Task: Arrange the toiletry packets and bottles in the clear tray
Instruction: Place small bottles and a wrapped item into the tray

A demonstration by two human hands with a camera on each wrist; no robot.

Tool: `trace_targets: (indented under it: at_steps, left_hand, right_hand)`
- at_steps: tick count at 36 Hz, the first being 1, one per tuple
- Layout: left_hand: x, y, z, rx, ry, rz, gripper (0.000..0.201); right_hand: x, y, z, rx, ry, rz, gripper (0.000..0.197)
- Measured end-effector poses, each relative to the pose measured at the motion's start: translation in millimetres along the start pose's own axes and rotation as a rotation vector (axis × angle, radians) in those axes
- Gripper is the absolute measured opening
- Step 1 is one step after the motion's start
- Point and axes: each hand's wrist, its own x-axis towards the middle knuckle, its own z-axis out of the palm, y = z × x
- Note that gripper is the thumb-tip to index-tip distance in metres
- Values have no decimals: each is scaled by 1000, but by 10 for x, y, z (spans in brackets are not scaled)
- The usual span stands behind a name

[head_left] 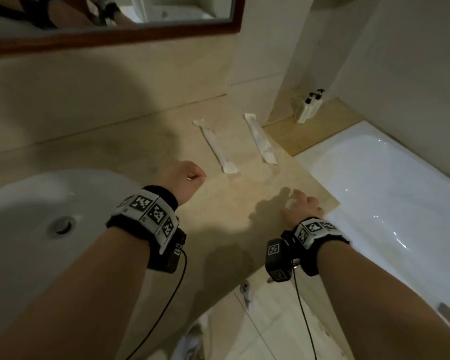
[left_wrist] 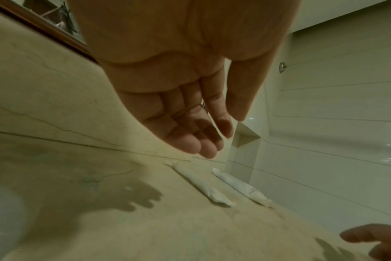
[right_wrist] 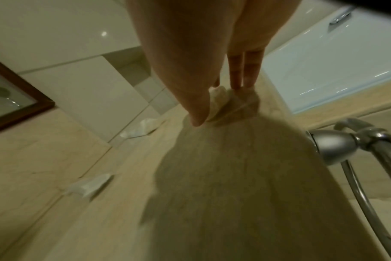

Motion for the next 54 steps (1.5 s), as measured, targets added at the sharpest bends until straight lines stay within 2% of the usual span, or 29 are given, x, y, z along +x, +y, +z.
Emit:
trace_targets:
  at_steps: [6, 10, 13, 15, 19, 25, 37, 43, 49, 52, 54]
  left_hand:
    - [155, -21, 129, -59, -27, -12, 21]
    - [209, -55, 109, -136, -18, -7, 17]
    - [183, -82, 45, -168, 11, 5, 12]
    - [134, -129, -26, -206, 34, -30, 12]
    - [-19, -306, -183, -359, 58, -141, 9]
    - [-437, -703, -522, -284, 180, -268, 22]
    - [-1661, -1772, -1211, -286, 467, -497, 22]
    - [-2434, -2287, -1566, -329, 574, -593, 23]
    - [-3447, -2906, -1904, -360, 725, -758, 25]
    - [-4012, -3248, -2027, -363, 824, -865, 23]
    - [-4367, -3455, -2084, -377, 865, -937, 21]
  right_hand:
    - [25, -49, 36, -33, -9, -109, 49]
    - [-35, -274, -2, 158, -21, -182, 50]
    - [-135, -539, -46, 369, -7, -279, 58]
    - [-241, -715, -57, 476, -5, -339, 60]
    - [-525, -1024, -3, 533, -43, -529, 50]
    - [-938, -1487, 203, 435, -194, -786, 51]
    - [-2089, -2383, 763, 336, -487, -1041, 44]
    - [-2883, -2795, 1219, 245, -613, -1234, 29]
    - [-3928, -3210, 1717, 210, -863, -1387, 36]
    - [-4475, -3420, 2014, 147, -908, -1488, 41]
    - [-4816, -3559, 2215, 71, -888, -1600, 50]
